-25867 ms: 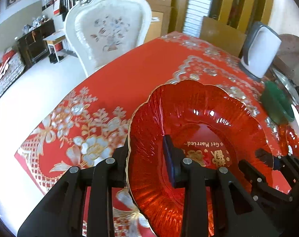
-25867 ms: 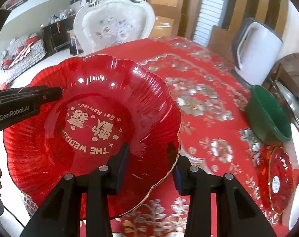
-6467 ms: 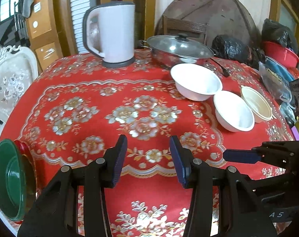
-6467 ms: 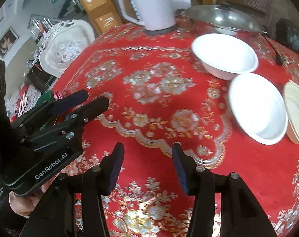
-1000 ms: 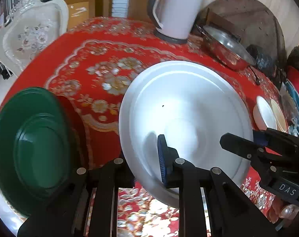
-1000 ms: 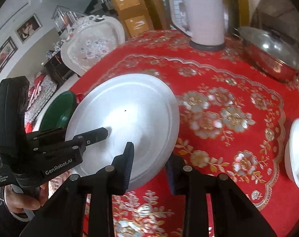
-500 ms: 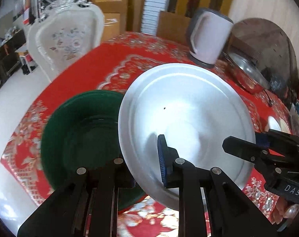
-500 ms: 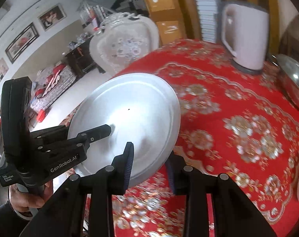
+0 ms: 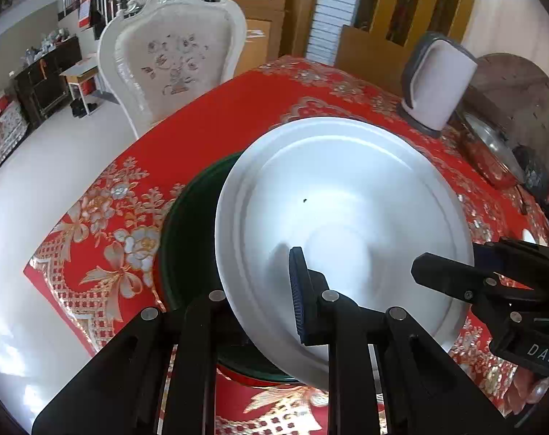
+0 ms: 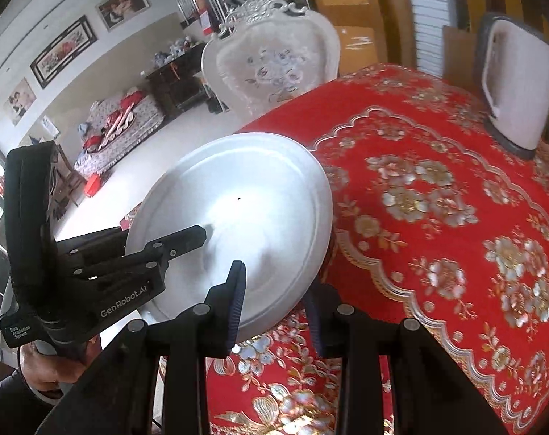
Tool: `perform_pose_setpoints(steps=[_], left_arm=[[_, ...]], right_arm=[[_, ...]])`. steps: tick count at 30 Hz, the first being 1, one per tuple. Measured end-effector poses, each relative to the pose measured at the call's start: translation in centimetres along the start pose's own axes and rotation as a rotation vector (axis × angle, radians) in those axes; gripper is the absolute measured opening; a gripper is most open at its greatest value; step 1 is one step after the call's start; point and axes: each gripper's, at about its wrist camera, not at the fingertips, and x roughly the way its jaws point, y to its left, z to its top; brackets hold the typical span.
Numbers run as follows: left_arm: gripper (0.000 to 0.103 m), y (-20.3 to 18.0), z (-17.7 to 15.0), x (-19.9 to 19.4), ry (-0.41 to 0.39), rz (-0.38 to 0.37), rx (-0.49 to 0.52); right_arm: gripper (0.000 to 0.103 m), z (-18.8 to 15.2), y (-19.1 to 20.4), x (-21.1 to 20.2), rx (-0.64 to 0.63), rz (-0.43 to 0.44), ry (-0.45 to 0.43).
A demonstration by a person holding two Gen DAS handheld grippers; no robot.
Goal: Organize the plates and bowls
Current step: 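Lower the white plate into the green bowl with both grippers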
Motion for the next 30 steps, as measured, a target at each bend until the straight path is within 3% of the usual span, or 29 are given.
perform_pose_setpoints(steps=[30], left_arm=[[0.017, 1.5, -0.4, 2.4, 0.051, 0.041, 0.001]], right_arm=[[0.032, 0.5, 0.6, 3.1, 0.014, 0.019, 0.059]])
